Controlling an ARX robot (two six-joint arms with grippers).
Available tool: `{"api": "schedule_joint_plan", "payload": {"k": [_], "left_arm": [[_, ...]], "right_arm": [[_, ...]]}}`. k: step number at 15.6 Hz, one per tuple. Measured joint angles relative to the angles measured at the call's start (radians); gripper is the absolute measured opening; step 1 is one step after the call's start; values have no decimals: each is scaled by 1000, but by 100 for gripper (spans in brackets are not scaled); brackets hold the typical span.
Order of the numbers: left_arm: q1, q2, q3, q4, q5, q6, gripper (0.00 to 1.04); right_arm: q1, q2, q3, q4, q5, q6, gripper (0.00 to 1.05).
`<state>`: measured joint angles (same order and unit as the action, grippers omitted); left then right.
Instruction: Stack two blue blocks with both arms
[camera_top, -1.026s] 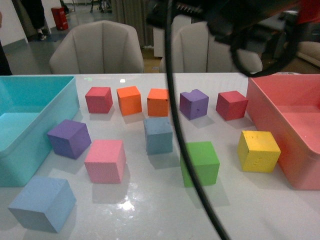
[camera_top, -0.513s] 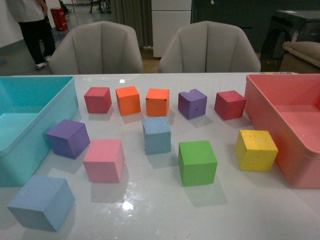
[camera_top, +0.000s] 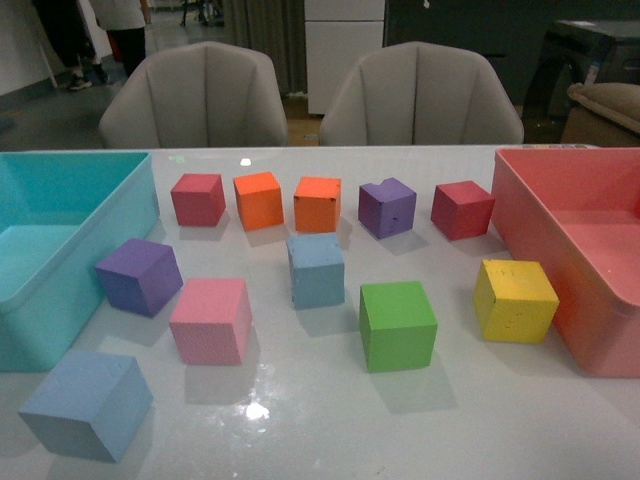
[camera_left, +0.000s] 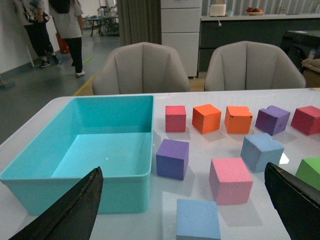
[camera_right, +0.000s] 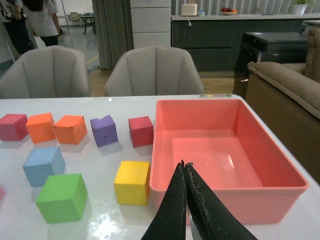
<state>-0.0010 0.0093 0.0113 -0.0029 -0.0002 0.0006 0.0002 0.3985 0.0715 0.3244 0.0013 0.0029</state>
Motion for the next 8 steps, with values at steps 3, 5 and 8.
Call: {"api": "schedule_joint_plan", "payload": {"k": [3,5,8], "left_arm": [[0,0,0,0,0,0,98],[0,0,0,0,0,0,98],[0,0,0,0,0,0,98]], "right_arm": [[0,-62,-19,-40,-1,0,2],[0,-95,-28,-62,-1,0,2],[0,-137,-60,-72,-2,0,2]]}}
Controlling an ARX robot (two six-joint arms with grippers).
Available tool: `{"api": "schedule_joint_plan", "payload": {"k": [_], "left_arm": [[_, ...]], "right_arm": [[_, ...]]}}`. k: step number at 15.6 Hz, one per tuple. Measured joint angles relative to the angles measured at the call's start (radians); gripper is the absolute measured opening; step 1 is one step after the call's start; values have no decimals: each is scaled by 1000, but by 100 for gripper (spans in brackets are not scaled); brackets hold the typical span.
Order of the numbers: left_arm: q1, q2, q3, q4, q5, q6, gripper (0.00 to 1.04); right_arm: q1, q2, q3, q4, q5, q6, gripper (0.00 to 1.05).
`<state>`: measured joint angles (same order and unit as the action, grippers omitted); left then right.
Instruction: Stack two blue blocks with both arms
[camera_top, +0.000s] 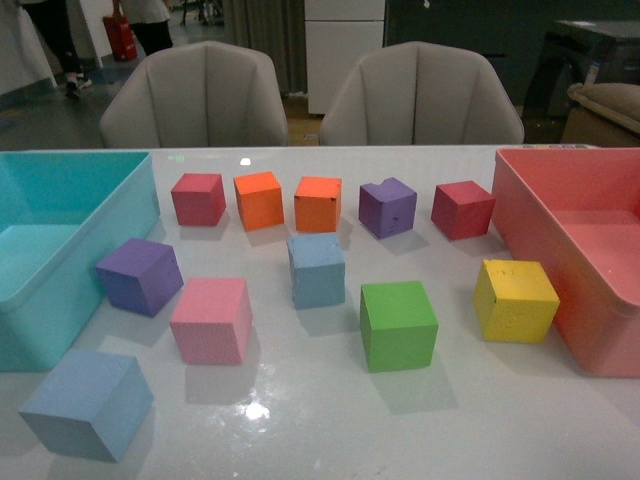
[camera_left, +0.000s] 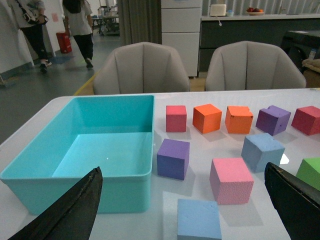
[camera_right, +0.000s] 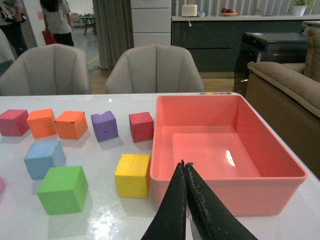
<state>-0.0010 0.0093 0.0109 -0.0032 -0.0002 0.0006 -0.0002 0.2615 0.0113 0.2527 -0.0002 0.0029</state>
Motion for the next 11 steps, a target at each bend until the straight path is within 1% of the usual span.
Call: {"api": "schedule_joint_plan", "payload": {"k": [5,6,7,11], "left_arm": [[0,0,0,0,0,0,98],[0,0,0,0,0,0,98],[0,0,0,0,-1,0,98],[0,0,0,0,0,0,98]], "right_arm": [[0,-90,0,-80,0,0,2],[0,-169,0,-207,0,0,2],[0,-242,0,-259,0,0,2],[0,-257,0,-256,0,0,2]]}}
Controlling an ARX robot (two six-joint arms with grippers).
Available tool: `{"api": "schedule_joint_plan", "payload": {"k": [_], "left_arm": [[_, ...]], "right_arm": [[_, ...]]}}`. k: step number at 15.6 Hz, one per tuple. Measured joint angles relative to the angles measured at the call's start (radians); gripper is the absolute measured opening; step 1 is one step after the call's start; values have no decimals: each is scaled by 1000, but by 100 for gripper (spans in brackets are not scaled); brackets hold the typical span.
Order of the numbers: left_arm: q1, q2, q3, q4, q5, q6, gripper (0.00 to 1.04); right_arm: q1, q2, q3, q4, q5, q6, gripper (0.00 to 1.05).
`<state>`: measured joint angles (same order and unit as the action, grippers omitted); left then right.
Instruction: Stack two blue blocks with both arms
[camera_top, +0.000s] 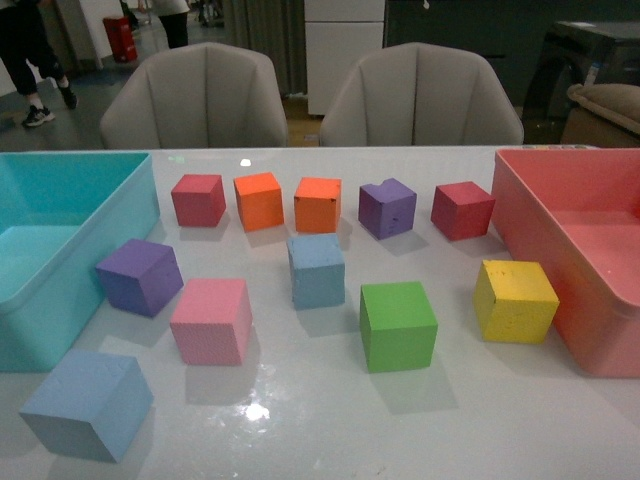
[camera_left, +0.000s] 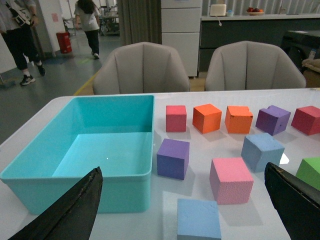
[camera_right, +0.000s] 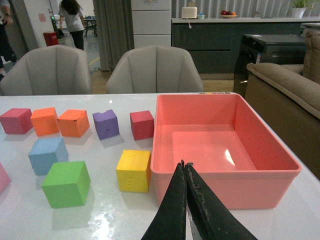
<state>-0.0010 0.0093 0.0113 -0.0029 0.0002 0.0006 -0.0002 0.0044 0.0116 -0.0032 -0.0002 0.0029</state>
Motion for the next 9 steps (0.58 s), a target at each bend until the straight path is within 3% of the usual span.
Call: {"api": "schedule_joint_plan", "payload": {"k": [2,3,9], "left_arm": [[0,0,0,0,0,0,98],[0,0,0,0,0,0,98],[0,0,0,0,0,0,98]], "right_arm": [[0,0,0,0,0,0,2],[0,0,0,0,0,0,7],[0,0,0,0,0,0,82]]}}
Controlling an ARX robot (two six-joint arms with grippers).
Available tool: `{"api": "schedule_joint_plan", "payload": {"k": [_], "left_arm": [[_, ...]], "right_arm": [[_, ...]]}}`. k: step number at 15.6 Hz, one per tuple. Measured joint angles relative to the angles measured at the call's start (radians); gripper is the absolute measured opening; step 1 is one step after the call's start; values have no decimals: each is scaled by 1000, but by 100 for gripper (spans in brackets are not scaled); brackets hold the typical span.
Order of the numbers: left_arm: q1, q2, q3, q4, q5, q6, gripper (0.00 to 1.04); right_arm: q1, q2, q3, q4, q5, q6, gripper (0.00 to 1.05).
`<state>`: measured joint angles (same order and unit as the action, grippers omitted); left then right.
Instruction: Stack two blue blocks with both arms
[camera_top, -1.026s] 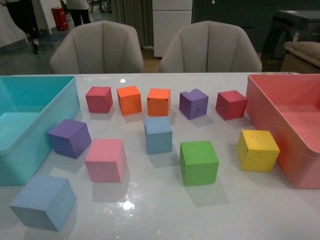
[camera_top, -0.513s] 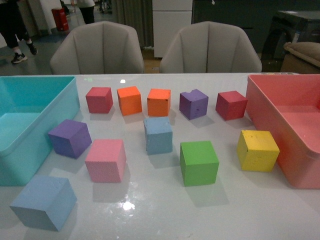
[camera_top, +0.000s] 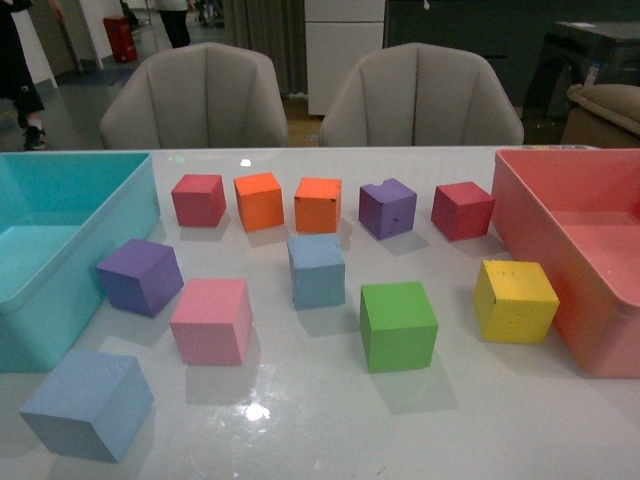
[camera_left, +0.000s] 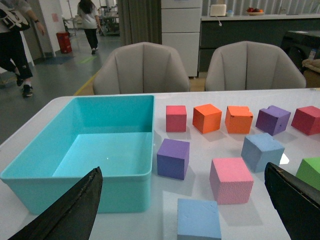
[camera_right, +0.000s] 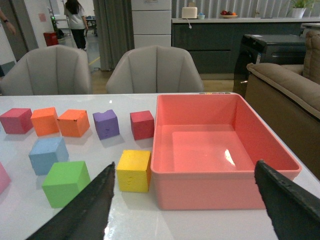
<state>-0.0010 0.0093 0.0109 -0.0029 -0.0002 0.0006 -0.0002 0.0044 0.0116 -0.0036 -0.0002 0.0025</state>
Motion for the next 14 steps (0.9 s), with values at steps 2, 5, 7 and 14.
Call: {"api": "schedule_joint_plan", "payload": {"k": [2,5,7,14], "left_arm": [[0,0,0,0,0,0,98],[0,0,0,0,0,0,98],[-12,10,16,-69,-34,-1,98],[-19,497,108,290,-11,8,98]], "right_arm": [[0,0,0,0,0,0,100],[0,0,0,0,0,0,98],[0,0,0,0,0,0,98],[0,0,0,0,0,0,98]]}}
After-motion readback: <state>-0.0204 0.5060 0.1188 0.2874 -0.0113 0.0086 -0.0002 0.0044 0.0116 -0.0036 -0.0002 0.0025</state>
